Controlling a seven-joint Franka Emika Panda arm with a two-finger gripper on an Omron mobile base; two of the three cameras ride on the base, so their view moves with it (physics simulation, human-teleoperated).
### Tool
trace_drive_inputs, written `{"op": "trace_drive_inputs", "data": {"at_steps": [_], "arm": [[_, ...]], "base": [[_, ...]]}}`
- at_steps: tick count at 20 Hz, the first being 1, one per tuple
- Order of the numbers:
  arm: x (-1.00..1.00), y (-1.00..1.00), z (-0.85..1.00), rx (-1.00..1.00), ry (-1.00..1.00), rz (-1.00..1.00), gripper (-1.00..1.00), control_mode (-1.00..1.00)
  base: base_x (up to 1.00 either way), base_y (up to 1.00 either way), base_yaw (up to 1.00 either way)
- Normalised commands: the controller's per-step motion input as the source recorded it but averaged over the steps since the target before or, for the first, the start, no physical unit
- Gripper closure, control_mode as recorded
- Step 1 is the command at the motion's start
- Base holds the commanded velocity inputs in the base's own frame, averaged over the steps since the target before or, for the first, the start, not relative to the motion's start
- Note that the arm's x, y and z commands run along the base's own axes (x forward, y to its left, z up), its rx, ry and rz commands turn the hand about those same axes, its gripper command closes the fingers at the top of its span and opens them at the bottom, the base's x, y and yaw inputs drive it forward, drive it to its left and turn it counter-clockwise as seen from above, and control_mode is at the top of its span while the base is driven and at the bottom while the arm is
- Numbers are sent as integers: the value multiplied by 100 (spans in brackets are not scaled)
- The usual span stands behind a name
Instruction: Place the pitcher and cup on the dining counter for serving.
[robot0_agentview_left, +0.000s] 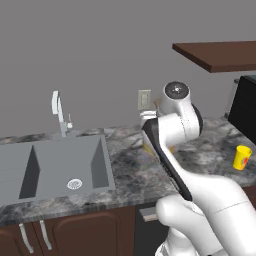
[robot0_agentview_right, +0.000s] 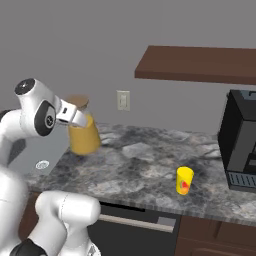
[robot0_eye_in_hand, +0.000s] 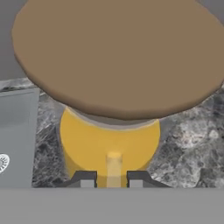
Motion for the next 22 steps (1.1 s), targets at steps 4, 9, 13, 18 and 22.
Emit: {"op": "trace_drive_inputs", "data": {"at_steps": [4,9,13,18,22], "arm": [[-30,0,29,1,-1,1,100,100],[0,0,0,0,0,0,100,100],[0,0,0,0,0,0,100,100],[0,0,0,0,0,0,100,100],[0,0,0,0,0,0,100,100]], "base": [[-47,-1,16],[-81,0,61],[-51,0,81],[-29,0,95],[-16,0,100]]}}
